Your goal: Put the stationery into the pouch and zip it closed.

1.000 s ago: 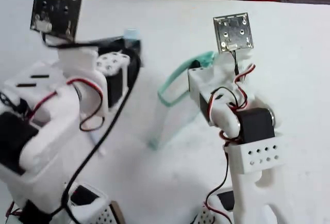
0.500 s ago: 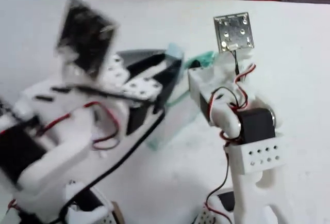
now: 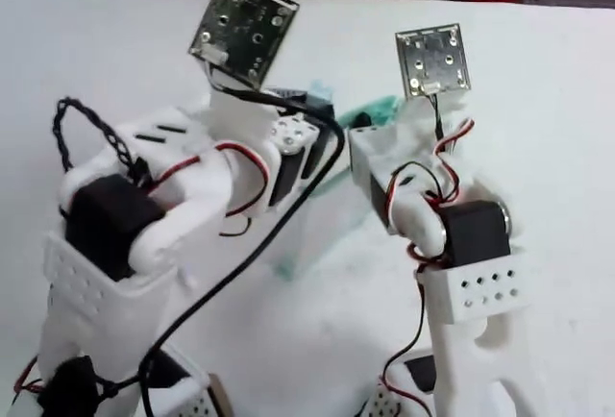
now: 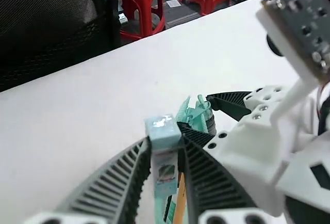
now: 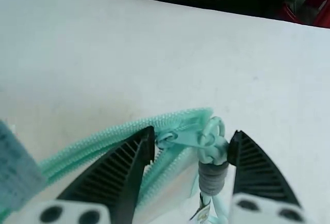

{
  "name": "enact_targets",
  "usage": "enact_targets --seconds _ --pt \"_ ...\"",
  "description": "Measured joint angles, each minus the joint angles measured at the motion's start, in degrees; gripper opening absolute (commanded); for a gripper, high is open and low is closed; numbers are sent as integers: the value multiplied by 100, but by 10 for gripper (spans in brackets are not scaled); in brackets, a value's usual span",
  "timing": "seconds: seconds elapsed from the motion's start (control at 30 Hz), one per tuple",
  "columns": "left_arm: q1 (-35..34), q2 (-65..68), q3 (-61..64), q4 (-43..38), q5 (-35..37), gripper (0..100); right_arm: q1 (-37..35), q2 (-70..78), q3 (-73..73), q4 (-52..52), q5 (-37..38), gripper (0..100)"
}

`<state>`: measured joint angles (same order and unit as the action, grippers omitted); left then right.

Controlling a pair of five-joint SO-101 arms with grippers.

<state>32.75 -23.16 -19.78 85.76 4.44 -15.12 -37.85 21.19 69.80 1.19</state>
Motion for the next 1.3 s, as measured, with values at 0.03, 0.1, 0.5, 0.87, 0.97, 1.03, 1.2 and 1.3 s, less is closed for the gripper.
enact_targets --seconds 0.03,0.1,0.5,0.87,0.97,1.03,1.2,1.3 --pt "0 0 62 -79 0 83 0 0 0 0 0 230" --pt "0 0 79 -88 0 83 0 0 18 0 0 230" --pt "589 -527 316 -44 0 83 0 0 18 0 0 230" --pt "448 -536 1363 -492 0 90 53 0 18 0 0 230" --pt "343 -536 1371 -422 0 161 9 0 18 0 0 230" --pt "299 -536 1371 -308 0 229 9 0 18 0 0 230" --pt "211 -536 1371 -132 -9 267 70 0 18 0 0 230" --pt "202 -536 1371 -105 -9 267 70 0 26 0 0 230"
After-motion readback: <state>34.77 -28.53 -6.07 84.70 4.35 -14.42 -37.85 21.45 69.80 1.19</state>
